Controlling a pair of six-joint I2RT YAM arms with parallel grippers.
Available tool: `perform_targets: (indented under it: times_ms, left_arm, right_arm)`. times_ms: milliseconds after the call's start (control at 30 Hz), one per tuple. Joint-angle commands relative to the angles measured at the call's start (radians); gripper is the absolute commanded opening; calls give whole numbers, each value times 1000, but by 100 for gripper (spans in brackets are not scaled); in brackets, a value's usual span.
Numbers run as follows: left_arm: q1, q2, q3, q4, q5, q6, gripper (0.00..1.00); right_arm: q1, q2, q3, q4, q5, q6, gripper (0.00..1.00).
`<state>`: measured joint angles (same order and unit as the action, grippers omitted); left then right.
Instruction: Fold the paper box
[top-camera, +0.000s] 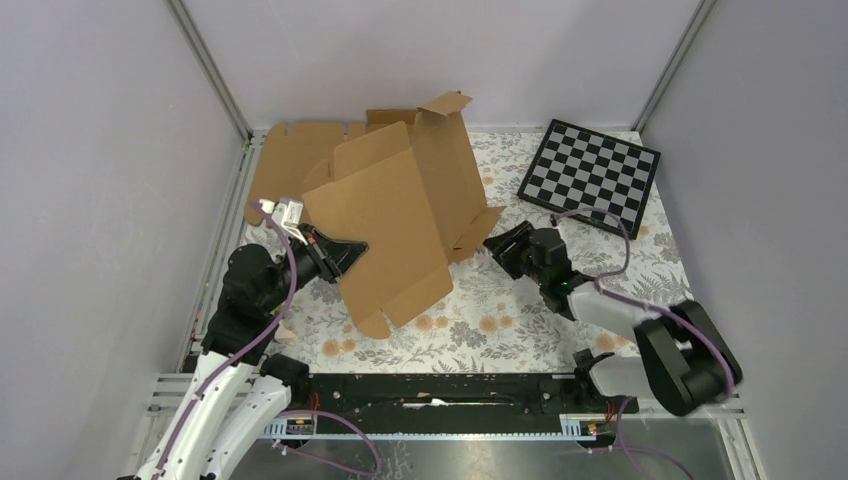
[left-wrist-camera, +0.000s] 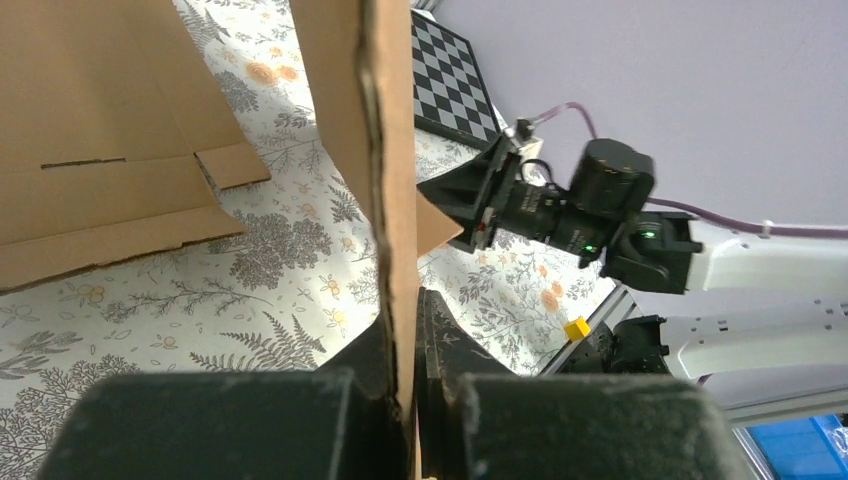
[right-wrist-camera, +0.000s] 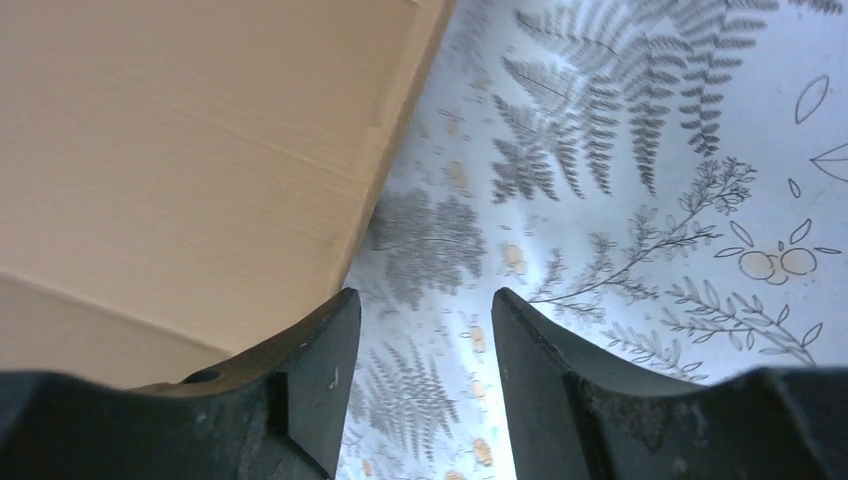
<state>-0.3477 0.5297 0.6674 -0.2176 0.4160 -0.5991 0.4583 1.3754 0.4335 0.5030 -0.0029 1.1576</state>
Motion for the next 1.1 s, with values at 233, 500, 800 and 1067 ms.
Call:
perform_targets:
  times_ms: [233, 500, 800, 1067]
  left_arm:
    - [0, 7, 118, 21, 107, 66, 0]
    - [0, -11, 104, 167, 160, -13, 0]
    - [0, -62, 2, 527, 335, -165, 0]
    - [0, -43, -2, 507, 376, -141, 0]
  right_arm:
    - [5, -282, 201, -375, 165, -183, 93]
    - [5, -183, 139, -234, 24, -33, 84]
    - [-15, -98, 122, -183, -101, 111, 99]
    - [-35, -79, 91, -20, -247, 218, 100]
